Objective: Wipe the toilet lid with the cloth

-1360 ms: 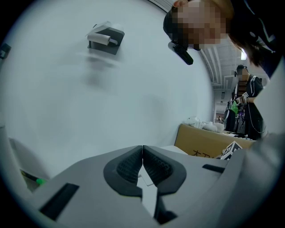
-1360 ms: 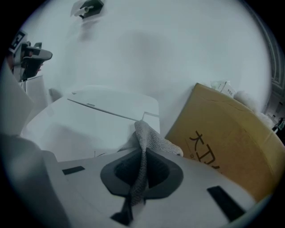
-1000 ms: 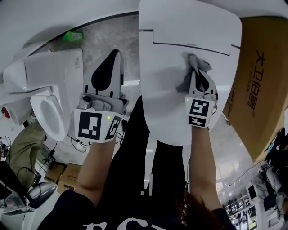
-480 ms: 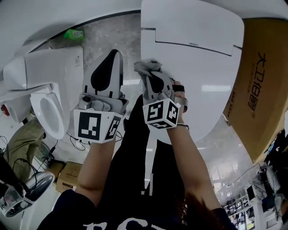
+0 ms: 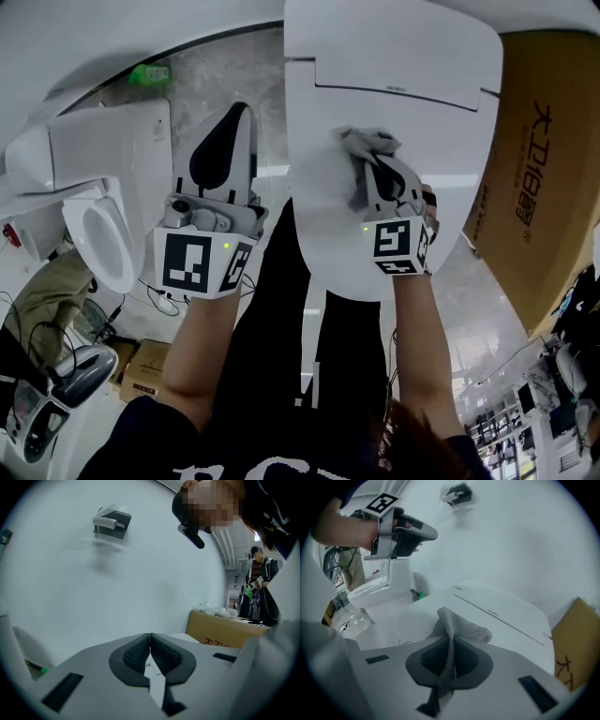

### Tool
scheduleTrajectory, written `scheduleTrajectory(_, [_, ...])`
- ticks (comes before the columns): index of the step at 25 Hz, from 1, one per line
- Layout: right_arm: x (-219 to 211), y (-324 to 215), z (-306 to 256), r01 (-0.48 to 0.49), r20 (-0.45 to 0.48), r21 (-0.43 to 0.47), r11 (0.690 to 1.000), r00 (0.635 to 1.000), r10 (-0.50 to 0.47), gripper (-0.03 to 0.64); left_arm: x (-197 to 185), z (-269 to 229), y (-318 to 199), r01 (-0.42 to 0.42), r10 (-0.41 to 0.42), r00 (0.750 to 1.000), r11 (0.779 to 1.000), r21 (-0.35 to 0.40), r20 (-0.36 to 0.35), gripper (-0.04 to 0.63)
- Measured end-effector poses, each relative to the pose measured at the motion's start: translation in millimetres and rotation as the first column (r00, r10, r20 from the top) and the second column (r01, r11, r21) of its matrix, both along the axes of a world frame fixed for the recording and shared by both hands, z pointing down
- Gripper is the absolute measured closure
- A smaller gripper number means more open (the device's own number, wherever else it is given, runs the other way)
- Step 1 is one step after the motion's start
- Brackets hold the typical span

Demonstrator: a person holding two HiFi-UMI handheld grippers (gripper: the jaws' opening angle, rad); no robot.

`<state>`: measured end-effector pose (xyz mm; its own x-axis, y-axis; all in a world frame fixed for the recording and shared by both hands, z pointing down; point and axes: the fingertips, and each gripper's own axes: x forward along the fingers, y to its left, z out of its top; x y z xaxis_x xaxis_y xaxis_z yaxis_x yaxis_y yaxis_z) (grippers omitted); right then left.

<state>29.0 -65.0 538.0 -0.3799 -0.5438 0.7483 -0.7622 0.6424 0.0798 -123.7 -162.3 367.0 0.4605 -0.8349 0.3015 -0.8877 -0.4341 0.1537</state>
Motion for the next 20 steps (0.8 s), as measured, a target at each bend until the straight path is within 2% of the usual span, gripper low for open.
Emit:
scheduleTrajectory(4, [79,0,1,-0.141,-0.062,0.011,0.99,0.988,0.142,0.591,3,0,0,-0.005,0.005,1.0,1.0,0.0,-0.001,0.574])
scheduleTrajectory(7, [137,0,2,-0.248,-0.111,0.026,0.968,0.962,0.249,0.592,7,0,1,-0.01,0.01,1.0,1.0,0.0,0.0,0.574])
scheduleTrajectory(9, [178,5,3,-0.344,-0.146,0.032,0.939,0.927,0.344,0.592,7,0,1,-0.012,0.012,1.0,1.0,0.001,0.0,0.574])
scheduleTrajectory(12, [229,17,5,-0.487,-0.168,0.045,0.872,0.857,0.488,0.592,8,1,2,-0.015,0.015,1.0,1.0,0.0,-0.001,0.574])
scheduleTrajectory(14, [235,23,5,-0.532,-0.166,0.049,0.845,0.83,0.532,0.592,10,3,2,-0.014,0.014,1.0,1.0,-0.004,-0.003,0.574])
scheduleTrajectory(16, [226,25,5,-0.535,-0.163,0.045,0.843,0.829,0.535,0.592,12,4,3,-0.012,0.012,1.0,1.0,-0.007,-0.009,0.574])
scheduleTrajectory(18, [208,25,5,-0.514,-0.146,0.034,0.857,0.846,0.513,0.592,16,4,4,-0.016,0.016,1.0,1.0,-0.008,-0.012,0.574])
scheduleTrajectory(20, [181,23,3,-0.466,-0.126,0.024,0.884,0.876,0.465,0.592,18,3,6,-0.021,0.021,1.0,1.0,-0.007,-0.012,0.574])
